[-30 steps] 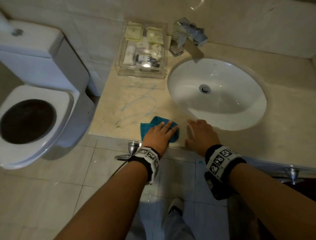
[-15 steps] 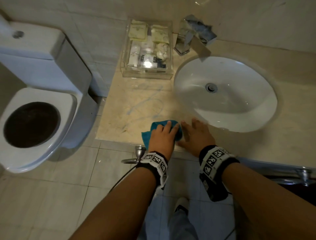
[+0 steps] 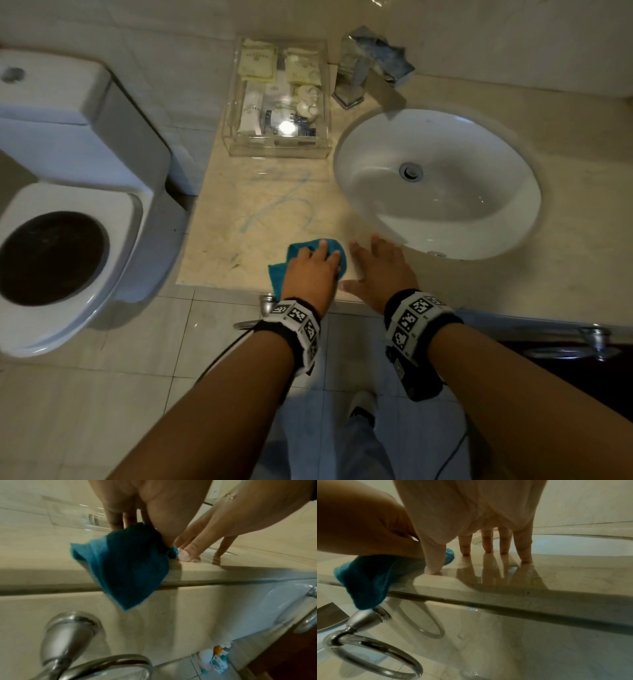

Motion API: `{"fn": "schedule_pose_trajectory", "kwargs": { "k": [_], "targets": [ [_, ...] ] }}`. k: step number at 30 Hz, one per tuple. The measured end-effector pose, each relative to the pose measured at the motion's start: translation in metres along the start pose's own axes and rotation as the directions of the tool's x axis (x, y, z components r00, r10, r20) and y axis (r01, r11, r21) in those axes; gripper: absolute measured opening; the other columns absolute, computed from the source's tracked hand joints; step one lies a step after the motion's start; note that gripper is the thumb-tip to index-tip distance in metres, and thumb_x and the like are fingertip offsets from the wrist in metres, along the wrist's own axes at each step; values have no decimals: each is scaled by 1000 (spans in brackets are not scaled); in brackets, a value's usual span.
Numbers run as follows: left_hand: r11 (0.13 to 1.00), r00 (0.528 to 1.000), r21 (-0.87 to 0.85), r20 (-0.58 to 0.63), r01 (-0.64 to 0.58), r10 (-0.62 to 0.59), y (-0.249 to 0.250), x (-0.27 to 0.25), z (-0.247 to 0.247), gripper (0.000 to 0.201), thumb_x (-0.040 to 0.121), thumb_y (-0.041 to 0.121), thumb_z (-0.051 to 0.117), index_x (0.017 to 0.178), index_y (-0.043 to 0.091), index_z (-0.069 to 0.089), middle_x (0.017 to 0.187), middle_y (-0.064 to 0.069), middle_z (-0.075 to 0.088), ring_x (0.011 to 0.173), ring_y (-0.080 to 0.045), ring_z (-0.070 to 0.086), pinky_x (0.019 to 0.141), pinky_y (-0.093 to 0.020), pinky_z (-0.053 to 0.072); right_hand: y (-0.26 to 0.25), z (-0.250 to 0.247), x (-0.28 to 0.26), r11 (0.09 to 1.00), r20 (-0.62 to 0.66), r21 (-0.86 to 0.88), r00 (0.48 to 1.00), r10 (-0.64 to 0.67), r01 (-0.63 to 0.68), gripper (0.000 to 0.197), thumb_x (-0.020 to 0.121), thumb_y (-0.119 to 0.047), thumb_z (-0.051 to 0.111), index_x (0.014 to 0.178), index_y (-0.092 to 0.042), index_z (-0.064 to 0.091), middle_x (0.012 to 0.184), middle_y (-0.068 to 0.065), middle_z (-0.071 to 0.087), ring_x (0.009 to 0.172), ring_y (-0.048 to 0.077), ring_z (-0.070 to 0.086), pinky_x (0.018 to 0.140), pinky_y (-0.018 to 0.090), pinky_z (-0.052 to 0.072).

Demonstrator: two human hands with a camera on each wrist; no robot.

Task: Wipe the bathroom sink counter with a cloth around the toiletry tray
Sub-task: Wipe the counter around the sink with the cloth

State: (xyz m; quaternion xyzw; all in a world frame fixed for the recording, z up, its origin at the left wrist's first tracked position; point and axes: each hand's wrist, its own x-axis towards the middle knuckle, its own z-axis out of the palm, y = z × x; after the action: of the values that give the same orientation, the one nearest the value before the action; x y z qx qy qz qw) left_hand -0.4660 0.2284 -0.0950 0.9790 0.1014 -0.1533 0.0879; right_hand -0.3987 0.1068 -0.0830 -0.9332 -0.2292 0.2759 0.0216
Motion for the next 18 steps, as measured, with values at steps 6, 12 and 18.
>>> {"fn": "schedule_pose_trajectory", "kwargs": {
  "k": [6,12,18],
  "targets": [
    [968,987,-240,-126,71,-104,-41,-5,-2,41,94,23,49,135,25,50,147,-5,35,124,-31,41,94,-40,43,2,-2,-1,1000,32,30,999,-1,0,87,79,-65,53,148,-36,7,158,3,-2,145,31,1,115,54,17],
    [957,974,-236,-103,171,-200,-29,3,-10,38,93,14,45,131,15,47,135,-9,49,117,-31,45,92,-38,38,1,0,0,1000,7,5,1000,-14,14,87,79,-66,52,147,-37,7,158,3,-1,144,32,2,114,54,19],
    [992,995,-97,-68,-75,68,8,3,8,52,98,16,40,148,21,26,158,-3,20,123,-27,42,99,-35,38,1,2,1,1000,-26,-2,1000,-15,15,83,79,-64,52,146,-36,13,157,4,7,142,32,9,113,53,23]
  ]
}}
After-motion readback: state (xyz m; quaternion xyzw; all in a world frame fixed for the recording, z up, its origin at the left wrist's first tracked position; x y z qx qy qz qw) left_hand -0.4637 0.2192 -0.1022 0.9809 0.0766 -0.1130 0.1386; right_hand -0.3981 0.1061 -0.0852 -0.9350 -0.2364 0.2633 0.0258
